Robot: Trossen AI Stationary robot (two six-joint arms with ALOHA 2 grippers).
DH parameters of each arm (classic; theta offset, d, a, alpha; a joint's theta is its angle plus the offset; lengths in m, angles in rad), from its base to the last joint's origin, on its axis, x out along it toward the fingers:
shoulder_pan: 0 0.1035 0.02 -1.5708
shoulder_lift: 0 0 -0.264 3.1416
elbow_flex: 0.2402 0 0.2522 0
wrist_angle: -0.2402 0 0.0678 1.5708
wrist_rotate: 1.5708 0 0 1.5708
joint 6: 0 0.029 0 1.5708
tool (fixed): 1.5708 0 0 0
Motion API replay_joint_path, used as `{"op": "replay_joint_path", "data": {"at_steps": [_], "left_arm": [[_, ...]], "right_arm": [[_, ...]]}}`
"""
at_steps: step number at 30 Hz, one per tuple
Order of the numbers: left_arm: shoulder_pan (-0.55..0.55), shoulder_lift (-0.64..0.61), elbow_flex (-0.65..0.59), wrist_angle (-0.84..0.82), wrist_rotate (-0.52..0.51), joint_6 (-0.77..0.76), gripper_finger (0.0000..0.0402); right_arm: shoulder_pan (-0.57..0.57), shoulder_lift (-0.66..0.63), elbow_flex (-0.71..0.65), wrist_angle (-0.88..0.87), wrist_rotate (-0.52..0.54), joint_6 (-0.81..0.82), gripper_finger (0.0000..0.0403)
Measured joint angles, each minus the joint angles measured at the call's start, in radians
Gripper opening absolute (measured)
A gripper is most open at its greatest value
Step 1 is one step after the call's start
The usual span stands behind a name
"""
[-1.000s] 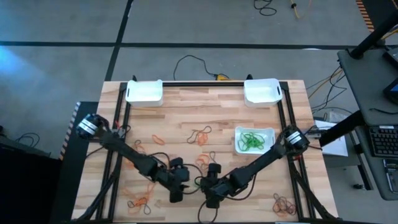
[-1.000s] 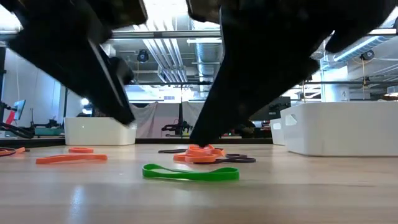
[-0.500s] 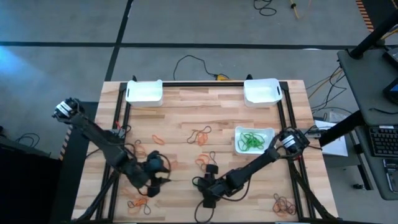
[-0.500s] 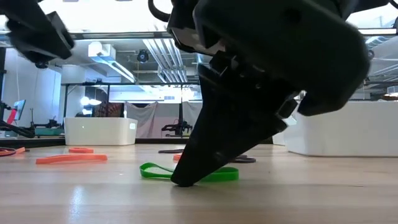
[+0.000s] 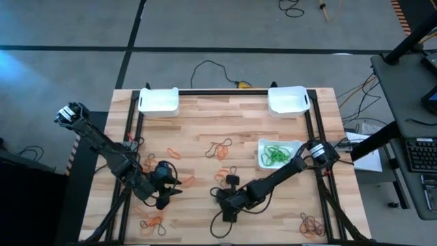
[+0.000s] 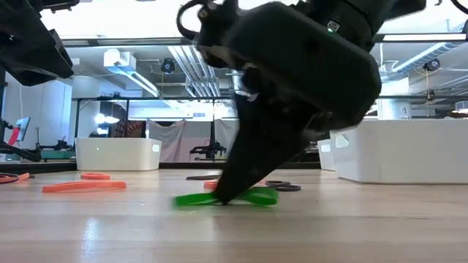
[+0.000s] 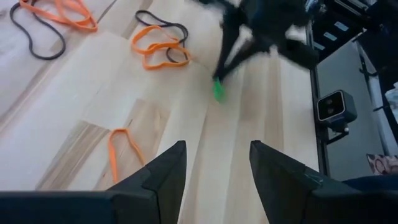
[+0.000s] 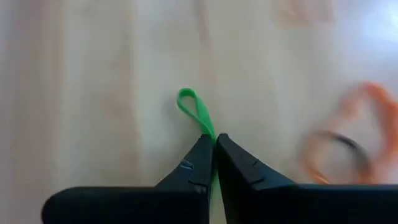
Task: Sort rubber bands into baskets
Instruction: Put the green rubber band into the bottom white bin
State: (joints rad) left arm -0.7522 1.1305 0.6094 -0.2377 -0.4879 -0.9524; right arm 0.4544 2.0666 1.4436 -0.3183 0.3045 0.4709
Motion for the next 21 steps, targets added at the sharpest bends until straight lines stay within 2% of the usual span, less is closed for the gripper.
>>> {"op": "replay_joint_path", "data": {"at_steps": [2,7,12,16,21], "left_arm": [[0.000,0.000,0.000,-0.006,0.000,0.000,0.0161],[0.000,0.000,0.000,-0.016,0.004,0.000,0.0162],[0.000,0.006,0.000,-0.017,0.007,-0.007,0.0161],[0.000,0.019,0.000,-0.017,0.007,-0.019,0.0162],[0.000,0.058,0.000,0.015,0.007,-0.034,0.0162]], "right_arm": [[-0.004,-0.057,-0.001,-0.037,0.010,0.001,0.0012],[0.000,-0.245,0.005,-0.271,0.067,0.040,0.0012],[-0.014,-0.429,-0.020,-0.618,0.166,0.237,0.0012],[-0.041,-0.586,-0.149,-0.780,0.166,0.488,0.0012],[-0.095,-0.780,-0.395,-0.743,0.131,0.741,0.0012]]}}
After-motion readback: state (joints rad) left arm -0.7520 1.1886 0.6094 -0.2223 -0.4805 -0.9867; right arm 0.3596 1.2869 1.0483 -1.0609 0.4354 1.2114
